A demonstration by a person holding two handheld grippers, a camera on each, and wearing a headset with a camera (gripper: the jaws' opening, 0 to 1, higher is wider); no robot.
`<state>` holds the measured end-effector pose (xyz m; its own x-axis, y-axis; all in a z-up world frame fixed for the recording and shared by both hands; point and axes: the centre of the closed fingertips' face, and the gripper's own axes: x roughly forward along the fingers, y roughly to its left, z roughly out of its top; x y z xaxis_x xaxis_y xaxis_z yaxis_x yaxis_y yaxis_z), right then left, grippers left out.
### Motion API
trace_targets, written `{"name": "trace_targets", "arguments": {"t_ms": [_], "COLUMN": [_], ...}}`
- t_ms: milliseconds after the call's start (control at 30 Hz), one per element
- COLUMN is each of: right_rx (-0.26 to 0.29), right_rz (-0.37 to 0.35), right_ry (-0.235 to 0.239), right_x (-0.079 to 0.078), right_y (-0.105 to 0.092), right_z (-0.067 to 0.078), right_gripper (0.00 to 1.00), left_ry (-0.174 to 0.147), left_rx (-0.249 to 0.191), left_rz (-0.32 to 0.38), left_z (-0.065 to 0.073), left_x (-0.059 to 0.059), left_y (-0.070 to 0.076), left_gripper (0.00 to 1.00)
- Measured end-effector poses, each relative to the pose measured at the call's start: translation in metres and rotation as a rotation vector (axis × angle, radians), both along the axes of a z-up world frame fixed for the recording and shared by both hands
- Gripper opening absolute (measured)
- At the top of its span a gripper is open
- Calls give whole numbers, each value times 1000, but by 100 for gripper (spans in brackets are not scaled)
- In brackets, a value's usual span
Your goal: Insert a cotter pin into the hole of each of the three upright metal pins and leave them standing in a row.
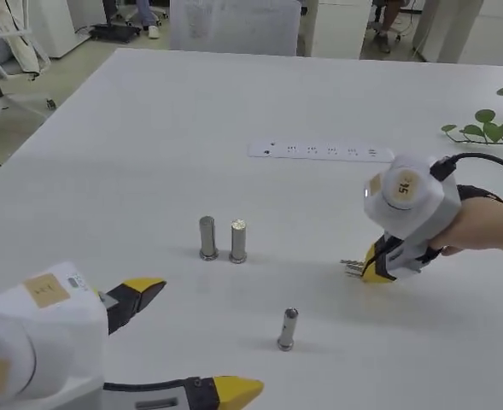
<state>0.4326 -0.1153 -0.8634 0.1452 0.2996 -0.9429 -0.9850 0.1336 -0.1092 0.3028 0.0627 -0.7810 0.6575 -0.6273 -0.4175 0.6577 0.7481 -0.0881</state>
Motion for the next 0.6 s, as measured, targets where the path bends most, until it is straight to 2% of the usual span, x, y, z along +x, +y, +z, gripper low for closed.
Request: {"name": "trace_targets", "arguments": {"t_ms": [233,600], "right_rx": [16,63], "right_rz": [3,49], "right_ry": [-15,-80], "right_x": [-7,-30], "right_y": [-1,8], "right_z": [10,42], "right_gripper": [2,2], "left_ry": [6,5], "left_rx": [-11,-74], "left_rz": [1,-8], "left_z": [1,14], "left_x": [-1,2], "left_y": [-1,-8], "left_gripper": [86,76]}}
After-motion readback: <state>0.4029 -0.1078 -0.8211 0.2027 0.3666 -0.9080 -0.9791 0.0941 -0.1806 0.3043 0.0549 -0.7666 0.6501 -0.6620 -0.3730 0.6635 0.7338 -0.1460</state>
